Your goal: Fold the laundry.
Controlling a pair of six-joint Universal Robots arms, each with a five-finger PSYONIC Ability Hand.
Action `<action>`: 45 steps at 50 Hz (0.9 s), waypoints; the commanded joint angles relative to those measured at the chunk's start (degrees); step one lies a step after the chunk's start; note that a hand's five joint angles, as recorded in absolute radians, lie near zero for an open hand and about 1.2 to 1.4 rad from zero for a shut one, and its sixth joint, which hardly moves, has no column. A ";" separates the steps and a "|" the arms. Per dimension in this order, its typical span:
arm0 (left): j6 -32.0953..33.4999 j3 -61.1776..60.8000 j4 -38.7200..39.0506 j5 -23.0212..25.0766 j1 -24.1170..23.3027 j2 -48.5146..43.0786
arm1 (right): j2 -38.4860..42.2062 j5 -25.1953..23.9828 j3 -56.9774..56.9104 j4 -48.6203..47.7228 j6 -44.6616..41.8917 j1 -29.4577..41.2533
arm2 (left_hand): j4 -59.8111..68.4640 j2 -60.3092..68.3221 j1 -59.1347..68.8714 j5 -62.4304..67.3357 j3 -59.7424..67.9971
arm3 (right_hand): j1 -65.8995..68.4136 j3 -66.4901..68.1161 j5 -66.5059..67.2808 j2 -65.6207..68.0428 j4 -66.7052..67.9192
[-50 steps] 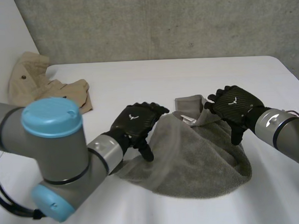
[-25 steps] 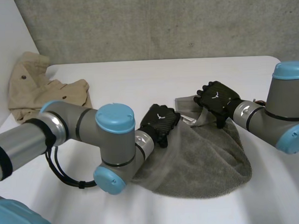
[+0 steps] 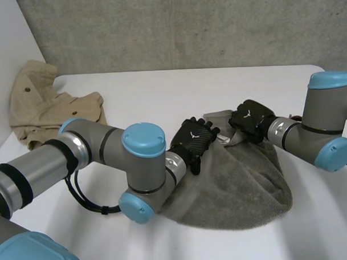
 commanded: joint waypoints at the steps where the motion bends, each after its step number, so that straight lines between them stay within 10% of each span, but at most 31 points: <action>1: 0.07 0.05 0.18 0.25 -1.02 -1.41 | -2.59 3.94 -0.51 0.01 2.05 -0.32 | 16.54 16.52 16.26 16.49 16.20 | 24.52 12.44 14.05 13.13 12.14; 6: 0.07 0.75 0.36 0.33 -1.46 -2.29 | -4.69 5.79 -0.42 0.10 5.03 -0.59 | 38.56 38.54 38.29 38.51 38.22 | 24.52 12.44 14.05 13.13 12.14; 8: 0.07 1.45 0.71 0.33 -1.90 -2.47 | -5.31 5.79 -0.51 0.01 5.48 -0.68 | 66.70 66.68 66.42 66.65 66.36 | 24.52 12.44 14.05 13.13 12.14; 17: 2.09 6.37 7.03 -6.95 -0.77 -0.01 | -6.11 8.33 -6.65 -0.69 10.56 0.03 | 66.85 66.83 66.58 66.80 66.51 | 24.52 12.44 14.05 13.13 12.14; 23: 9.12 9.37 15.38 -14.08 9.86 10.88 | -8.03 15.45 -19.83 -7.71 34.35 -0.50 | 66.85 66.83 66.58 66.80 66.51 | 24.52 12.44 14.05 13.13 12.14; 31: 10.62 2.44 21.36 -12.85 12.68 23.62 | -15.06 15.11 -18.19 -17.56 57.84 -2.95 | 66.85 66.83 66.58 66.80 66.51 | 24.52 12.44 14.05 13.13 12.14; 45: 10.18 -32.10 21.63 -9.33 14.70 31.37 | -22.89 0.00 10.37 -11.87 41.53 -10.60 | 66.85 66.83 66.58 66.80 66.51 | 24.52 12.44 14.05 13.13 12.14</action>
